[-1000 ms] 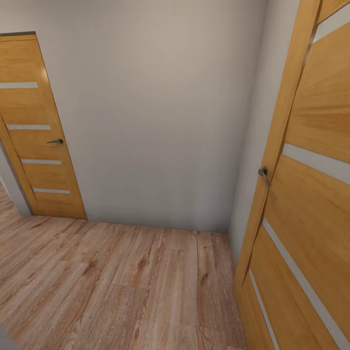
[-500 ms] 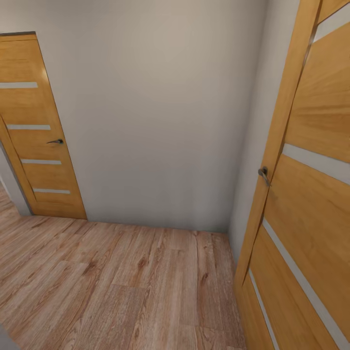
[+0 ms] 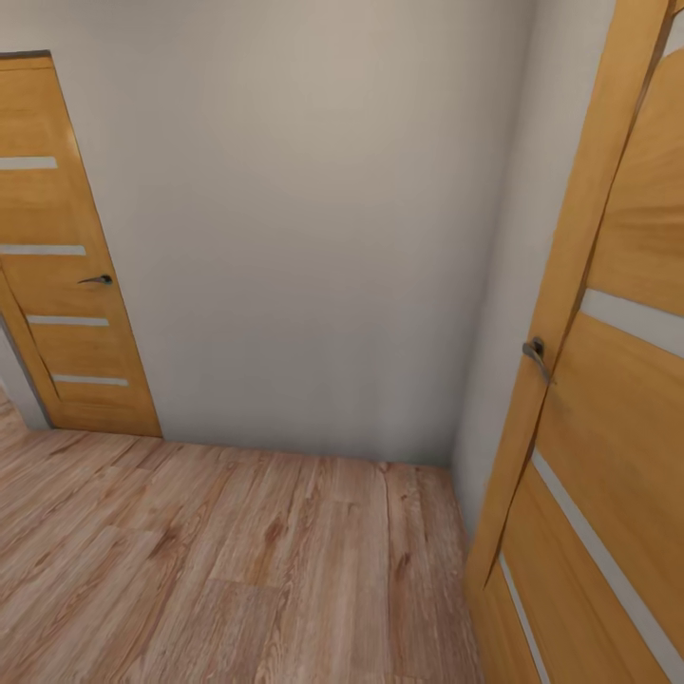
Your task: Move the two storage containers from the living room to the garage. In the garage, place one container on the floor and stack the other container on top of it (either order is fine).
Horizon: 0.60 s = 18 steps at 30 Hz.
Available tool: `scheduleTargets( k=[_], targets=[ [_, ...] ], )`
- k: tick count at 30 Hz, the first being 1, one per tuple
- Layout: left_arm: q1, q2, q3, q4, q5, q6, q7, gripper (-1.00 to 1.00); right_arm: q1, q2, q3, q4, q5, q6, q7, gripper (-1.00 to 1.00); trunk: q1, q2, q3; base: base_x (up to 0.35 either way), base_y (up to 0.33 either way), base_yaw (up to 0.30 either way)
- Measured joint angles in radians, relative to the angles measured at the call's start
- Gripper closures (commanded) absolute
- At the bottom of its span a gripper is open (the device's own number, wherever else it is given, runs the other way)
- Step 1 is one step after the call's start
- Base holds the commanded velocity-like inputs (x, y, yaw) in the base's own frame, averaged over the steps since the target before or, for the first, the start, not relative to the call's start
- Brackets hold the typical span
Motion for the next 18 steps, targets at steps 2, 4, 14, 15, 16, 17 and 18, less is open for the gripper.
scheduleTargets(
  k=[2,4,14,15,16,17,18],
  targets=[
    [0.000,0.000,0.000,0.000,0.000,0.000,0.001,-1.00,0.000,0.000,0.000,0.000,0.000,0.000,0.000,-1.00,0.000,0.000,0.000,0.321,0.000,0.000],
    [0.000,0.000,0.000,0.000,0.001,0.000,0.001,-1.00,0.000,0.000,0.000,0.000,0.000,0.000,0.000,-1.00,0.000,0.000,0.000,0.321,0.000,0.000],
    [0.000,0.000,0.001,0.000,0.001,0.000,0.001,-1.00,0.000,0.000,0.000,0.000,0.000,0.000,0.001,-1.00,0.000,0.000,0.000,0.321,0.000,0.000],
    [0.000,0.000,0.001,0.000,0.001,0.000,0.001,-1.00,0.000,0.000,0.000,0.000,0.000,0.000,0.001,-1.00,0.000,0.000,0.000,0.321,0.000,0.000],
    [0.000,0.000,0.000,0.000,0.001,0.000,0.001,-1.00,0.000,0.000,0.000,0.000,0.000,0.000,0.001,-1.00,0.000,0.000,0.000,0.321,0.000,0.000],
    [0.000,0.000,0.000,0.000,0.001,0.000,0.001,-1.00,0.000,0.000,0.000,0.000,0.000,0.000,0.001,-1.00,0.000,0.000,0.000,0.321,0.000,0.000],
    [0.000,0.000,0.000,0.000,0.001,0.000,0.001,-1.00,0.000,0.000,0.000,0.000,0.000,0.000,0.000,-1.00,0.000,0.000,0.000,0.321,0.000,0.000]
  ],
)
